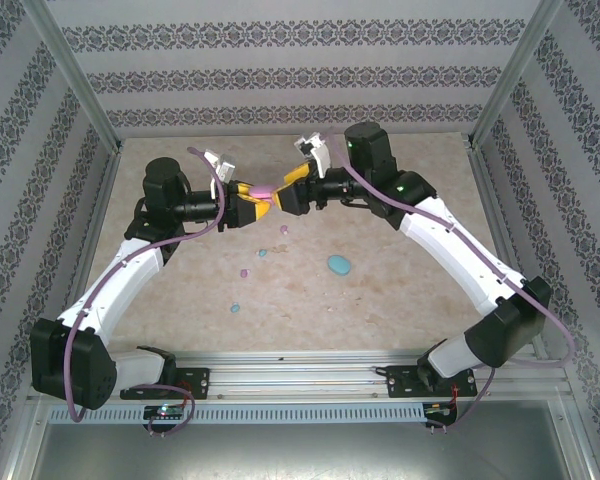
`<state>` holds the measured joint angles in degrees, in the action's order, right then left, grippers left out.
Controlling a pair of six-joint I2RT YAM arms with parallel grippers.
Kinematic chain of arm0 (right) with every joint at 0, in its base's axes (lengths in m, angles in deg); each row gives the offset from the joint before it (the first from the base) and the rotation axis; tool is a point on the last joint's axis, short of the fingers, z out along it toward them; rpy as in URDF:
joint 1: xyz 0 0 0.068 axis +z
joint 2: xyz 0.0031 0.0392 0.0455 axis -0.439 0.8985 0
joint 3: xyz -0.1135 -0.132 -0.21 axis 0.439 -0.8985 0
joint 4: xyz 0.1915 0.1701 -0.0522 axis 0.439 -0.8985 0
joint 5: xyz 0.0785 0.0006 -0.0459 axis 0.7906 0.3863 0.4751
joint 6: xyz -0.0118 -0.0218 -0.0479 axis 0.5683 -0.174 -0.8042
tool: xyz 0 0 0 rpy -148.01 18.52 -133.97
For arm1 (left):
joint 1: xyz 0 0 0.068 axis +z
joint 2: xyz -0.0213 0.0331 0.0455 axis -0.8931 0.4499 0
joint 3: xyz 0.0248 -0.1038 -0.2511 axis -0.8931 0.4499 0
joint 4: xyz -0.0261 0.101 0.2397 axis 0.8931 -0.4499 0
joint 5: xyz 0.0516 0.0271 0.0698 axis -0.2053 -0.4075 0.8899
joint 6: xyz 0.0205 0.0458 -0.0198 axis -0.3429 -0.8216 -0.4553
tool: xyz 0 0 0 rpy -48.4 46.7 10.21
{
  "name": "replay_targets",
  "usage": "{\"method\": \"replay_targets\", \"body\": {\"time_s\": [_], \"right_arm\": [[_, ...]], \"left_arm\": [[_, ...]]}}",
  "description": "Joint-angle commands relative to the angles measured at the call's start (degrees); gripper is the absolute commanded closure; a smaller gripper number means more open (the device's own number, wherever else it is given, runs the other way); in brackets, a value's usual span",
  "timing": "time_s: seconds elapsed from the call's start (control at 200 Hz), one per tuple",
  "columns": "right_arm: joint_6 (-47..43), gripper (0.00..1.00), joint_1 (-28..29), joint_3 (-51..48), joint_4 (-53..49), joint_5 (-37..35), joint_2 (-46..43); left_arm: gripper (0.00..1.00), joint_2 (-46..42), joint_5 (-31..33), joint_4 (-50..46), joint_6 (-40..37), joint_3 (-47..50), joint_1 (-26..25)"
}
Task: Insert wireless bluetooth earbuds into charging case
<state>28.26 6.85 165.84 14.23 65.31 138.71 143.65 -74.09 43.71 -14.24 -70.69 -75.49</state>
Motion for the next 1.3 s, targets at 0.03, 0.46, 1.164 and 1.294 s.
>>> {"method": "replay_targets", "body": {"time_s": [0.03,0.46,1.164,1.294], "right_arm": [[-0.65,0.31,0.16,3.40,-0.60,-1.32,1.75],[3.73,0.36,-0.01,4.54,-0.88,-4.69,3.95],[10.94,0.54,-0.69,5.08,6.26,4.67,8.64],[11.66,0.71,-1.37,4.85,8.23,5.84,8.51]], "left_arm": [[0.92,-0.54,-2.23,3.34,1.21,-0.41,0.65],[0.92,-0.69,-3.15,5.40,3.90,-0.91,0.69],[0.92,1.97,-6.09,15.10,12.50,-1.41,0.62],[0.92,1.94,-6.03,10.51,8.89,-1.89,0.62]]}}
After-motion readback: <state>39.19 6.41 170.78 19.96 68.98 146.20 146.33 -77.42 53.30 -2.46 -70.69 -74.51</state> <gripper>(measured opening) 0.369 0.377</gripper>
